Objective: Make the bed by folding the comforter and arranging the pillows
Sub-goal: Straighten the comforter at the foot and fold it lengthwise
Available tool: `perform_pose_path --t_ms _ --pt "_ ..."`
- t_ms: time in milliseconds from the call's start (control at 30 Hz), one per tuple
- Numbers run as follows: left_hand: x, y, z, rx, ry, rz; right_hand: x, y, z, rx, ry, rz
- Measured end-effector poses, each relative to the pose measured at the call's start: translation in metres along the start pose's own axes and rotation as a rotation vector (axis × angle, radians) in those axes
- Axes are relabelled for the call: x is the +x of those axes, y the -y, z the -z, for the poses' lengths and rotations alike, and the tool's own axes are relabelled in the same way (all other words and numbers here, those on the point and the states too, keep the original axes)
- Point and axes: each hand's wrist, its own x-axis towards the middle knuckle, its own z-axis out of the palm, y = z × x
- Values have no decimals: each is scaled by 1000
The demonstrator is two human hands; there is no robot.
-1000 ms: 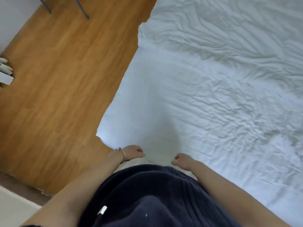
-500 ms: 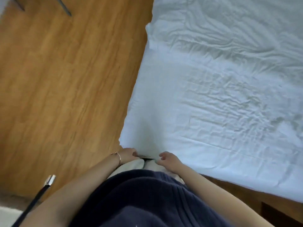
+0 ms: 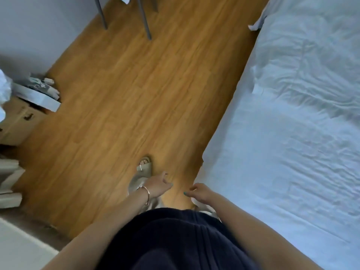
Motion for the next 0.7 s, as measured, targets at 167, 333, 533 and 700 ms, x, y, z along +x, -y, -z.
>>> perform_pose_path --t_ms 167,333,533,700 --pt "40 13 119 255 56 -46 1 107 25 -13 -95 1" --pt "79 -59 208 187 5 -170 1 182 75 56 -215 4" --pt "121 -155 262 135 13 -311 23 216 155 318 -365 -47" --pt "179 -218 280 307 95 -407 54 213 213 665 -532 -141"
